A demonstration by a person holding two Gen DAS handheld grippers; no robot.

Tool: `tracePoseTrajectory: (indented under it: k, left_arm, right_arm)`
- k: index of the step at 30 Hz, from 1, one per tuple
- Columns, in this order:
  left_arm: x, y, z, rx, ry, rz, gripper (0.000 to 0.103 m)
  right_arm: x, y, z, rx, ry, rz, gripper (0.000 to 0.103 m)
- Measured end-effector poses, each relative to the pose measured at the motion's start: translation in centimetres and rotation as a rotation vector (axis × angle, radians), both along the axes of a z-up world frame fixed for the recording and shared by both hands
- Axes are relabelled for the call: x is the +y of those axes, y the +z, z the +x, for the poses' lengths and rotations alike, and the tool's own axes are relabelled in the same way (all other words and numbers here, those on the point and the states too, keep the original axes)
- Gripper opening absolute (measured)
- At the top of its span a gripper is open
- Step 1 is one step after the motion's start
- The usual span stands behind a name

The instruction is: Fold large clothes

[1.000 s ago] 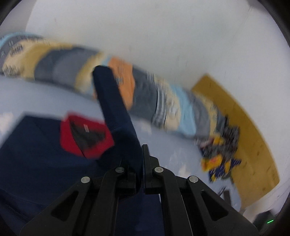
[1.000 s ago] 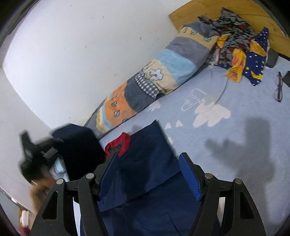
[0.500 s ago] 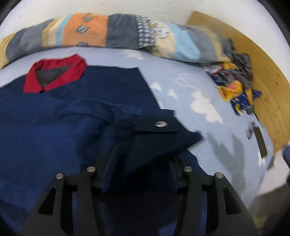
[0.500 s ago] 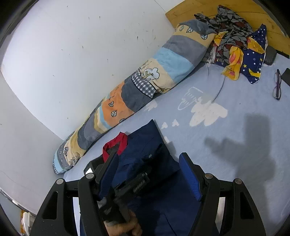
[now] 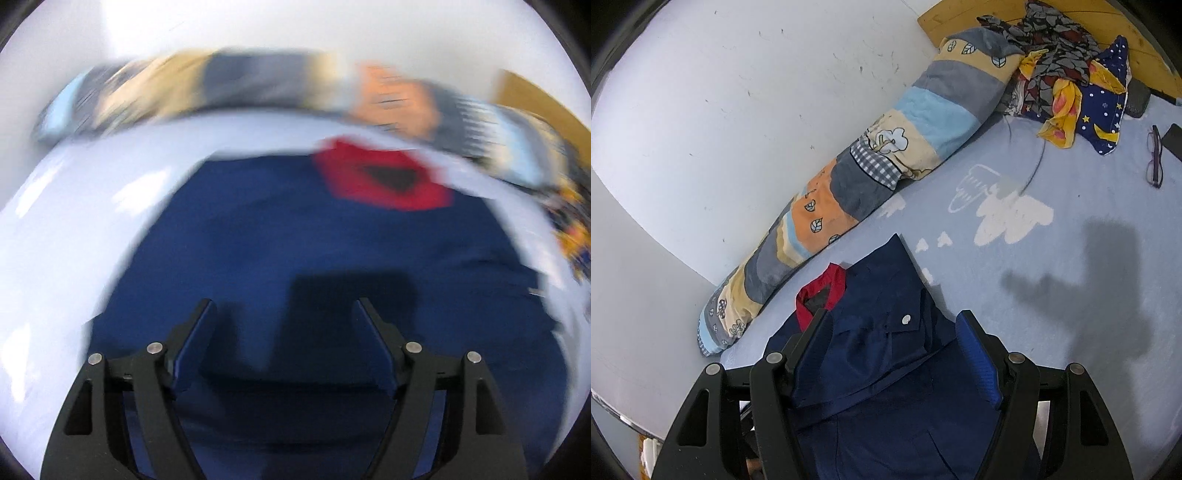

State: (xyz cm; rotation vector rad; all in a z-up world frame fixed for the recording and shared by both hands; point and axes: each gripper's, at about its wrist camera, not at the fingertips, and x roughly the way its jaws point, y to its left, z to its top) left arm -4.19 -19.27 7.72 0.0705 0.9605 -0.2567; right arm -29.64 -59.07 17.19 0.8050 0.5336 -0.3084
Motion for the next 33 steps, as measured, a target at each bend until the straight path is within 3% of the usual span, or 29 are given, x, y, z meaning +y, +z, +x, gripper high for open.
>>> tracePoseTrajectory:
  k: [2, 5, 10, 14, 19, 23, 27, 29, 33]
  left_arm:
    - [4.1, -2.6, 1.3, 0.084, 0.076, -0.014, 0.075]
    - [6.5, -2.9, 0.9, 0.092, 0.09, -0.019, 0.077]
    - [6.4, -0.6, -2.4, 0.065, 0.077, -0.044, 0.077]
    - [5.4, 0.6, -7.0, 0.022, 0.045, 0.023, 0.077]
    - [4.6, -0.2, -11.6, 0.05, 0.006, 0.042, 0.077]
    - [4.9, -1.4, -14.3, 0.091, -0.002, 0.067, 0.077]
    - [4.7, -1.7, -17.1, 0.056, -0.025, 0.138, 0.078]
    - [4.5, -1.9, -18.8, 0.029, -0.036, 0.158, 0.087]
    - [4.4, -2.5, -22.0, -0.015, -0.029, 0.193, 0.092]
  right_arm:
    - [0.2, -0.1, 0.2, 0.008, 0.004, -0.008, 0.072]
    - [0.3, -0.2, 0.6, 0.018, 0.013, -0.011, 0.072]
    - [1.2, -0.5, 1.5, 0.037, 0.042, -0.019, 0.072]
    - [2.9, -0.8, 2.7, 0.081, 0.102, -0.065, 0.072]
    - [5.8, -2.3, 4.7, 0.186, 0.212, -0.143, 0.072]
    - [9.0, -5.1, 5.9, 0.306, 0.315, -0.218, 0.071]
    - [12.2, -8.9, 5.6, 0.441, 0.372, -0.301, 0.07]
    - [13.6, -10.2, 4.4, 0.465, 0.381, -0.312, 0.071]
    - [16.4, -11.9, 1.7, 0.52, 0.391, -0.39, 0.07]
